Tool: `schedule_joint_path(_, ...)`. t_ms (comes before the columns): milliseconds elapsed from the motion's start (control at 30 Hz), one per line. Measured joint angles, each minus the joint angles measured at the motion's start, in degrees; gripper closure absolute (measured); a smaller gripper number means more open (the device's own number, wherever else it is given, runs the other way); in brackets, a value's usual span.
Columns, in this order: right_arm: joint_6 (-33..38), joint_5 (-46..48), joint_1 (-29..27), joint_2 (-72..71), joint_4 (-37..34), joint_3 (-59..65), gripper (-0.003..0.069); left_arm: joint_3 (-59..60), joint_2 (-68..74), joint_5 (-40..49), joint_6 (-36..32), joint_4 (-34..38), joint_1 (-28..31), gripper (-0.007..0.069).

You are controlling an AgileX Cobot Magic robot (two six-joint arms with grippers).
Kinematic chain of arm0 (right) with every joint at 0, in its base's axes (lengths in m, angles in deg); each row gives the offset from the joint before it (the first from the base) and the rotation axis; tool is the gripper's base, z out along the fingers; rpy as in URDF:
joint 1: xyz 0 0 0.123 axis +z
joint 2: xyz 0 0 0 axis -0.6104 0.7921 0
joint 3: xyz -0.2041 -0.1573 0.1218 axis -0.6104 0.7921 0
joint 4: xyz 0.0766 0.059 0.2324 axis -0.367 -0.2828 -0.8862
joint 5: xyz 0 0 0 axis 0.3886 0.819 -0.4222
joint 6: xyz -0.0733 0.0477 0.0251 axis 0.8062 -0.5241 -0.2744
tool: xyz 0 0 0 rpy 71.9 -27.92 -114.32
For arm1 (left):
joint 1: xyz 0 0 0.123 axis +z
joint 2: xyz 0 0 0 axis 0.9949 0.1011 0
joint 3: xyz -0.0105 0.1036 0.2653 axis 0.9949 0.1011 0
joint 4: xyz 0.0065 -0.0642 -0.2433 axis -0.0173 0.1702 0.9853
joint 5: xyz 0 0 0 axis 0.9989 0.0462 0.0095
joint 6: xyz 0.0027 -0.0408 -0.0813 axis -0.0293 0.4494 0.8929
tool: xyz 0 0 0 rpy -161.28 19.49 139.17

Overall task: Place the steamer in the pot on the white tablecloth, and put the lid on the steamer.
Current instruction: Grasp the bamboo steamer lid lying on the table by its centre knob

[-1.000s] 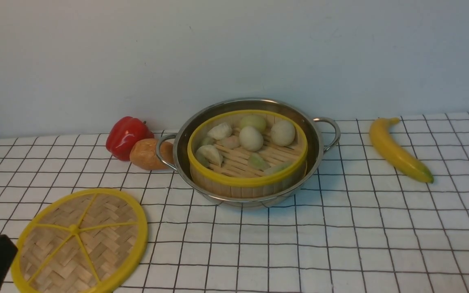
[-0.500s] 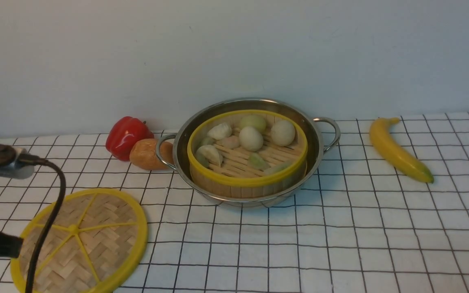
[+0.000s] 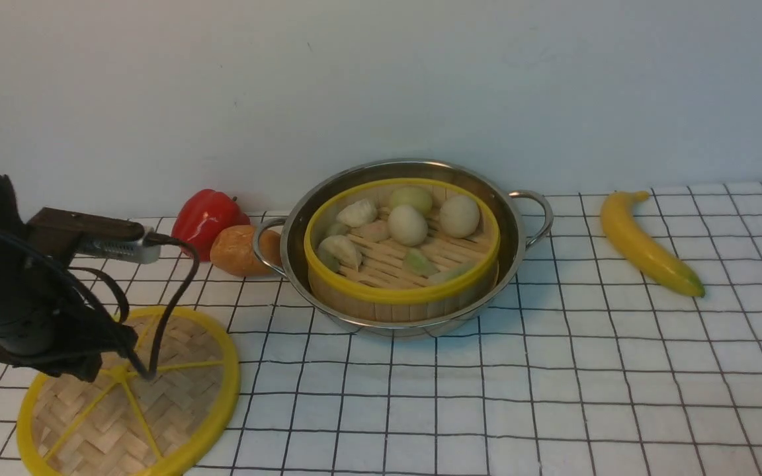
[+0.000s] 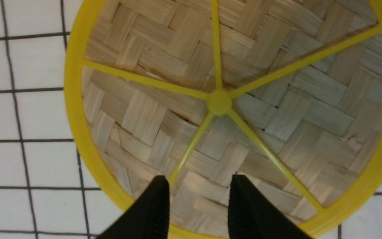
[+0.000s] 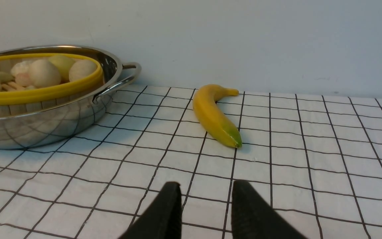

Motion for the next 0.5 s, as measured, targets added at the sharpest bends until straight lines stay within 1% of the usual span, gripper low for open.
schedule_joint_path(200,0.0,0.0,0.0,0.0,0.0,0.0,0.0419,-0.7,7.1,-3.5,0.0,0.8,0.0,0.0382)
schedule_joint_path(500,0.0,0.0,0.0,0.0,0.0,0.0,0.0419,-0.7,7.6,-6.8,-2.8,4.4,0.0,0.0382)
